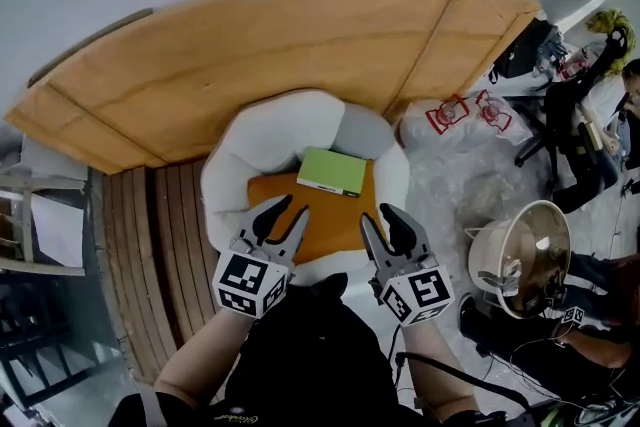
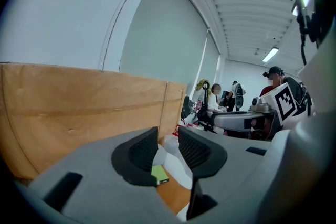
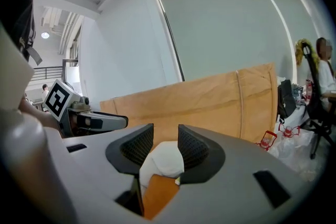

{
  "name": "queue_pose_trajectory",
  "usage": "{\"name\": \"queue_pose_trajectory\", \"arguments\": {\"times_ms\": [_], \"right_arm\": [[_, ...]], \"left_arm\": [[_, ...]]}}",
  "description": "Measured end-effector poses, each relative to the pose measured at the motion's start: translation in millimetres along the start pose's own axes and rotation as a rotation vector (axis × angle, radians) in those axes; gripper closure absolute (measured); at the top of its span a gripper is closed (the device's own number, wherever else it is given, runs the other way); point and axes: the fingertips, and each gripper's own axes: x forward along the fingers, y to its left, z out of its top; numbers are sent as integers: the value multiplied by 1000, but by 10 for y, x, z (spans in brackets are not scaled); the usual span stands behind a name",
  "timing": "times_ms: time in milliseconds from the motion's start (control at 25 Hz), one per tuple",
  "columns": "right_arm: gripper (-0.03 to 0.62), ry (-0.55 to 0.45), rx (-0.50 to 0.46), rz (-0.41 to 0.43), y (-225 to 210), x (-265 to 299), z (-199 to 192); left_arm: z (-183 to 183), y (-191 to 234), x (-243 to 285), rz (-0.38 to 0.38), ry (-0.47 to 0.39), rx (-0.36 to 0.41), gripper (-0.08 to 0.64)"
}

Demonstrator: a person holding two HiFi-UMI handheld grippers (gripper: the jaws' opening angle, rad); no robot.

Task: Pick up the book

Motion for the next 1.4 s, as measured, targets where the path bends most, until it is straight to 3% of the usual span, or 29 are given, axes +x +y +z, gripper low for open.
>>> {"name": "queue_pose_trajectory", "arguments": {"times_ms": [400, 1160, 1400], "right_arm": [[448, 81, 46, -18, -357, 482, -1001], [448, 143, 109, -38, -1070, 1493, -2819], [439, 173, 98, -77, -1298, 1802, -3292]], "left_arm": [[-921, 312, 624, -14, 67, -50, 436], [-2603, 873, 1718, -6, 37, -105, 436], [-3135, 1049, 2064, -10, 84, -132, 436]]}}
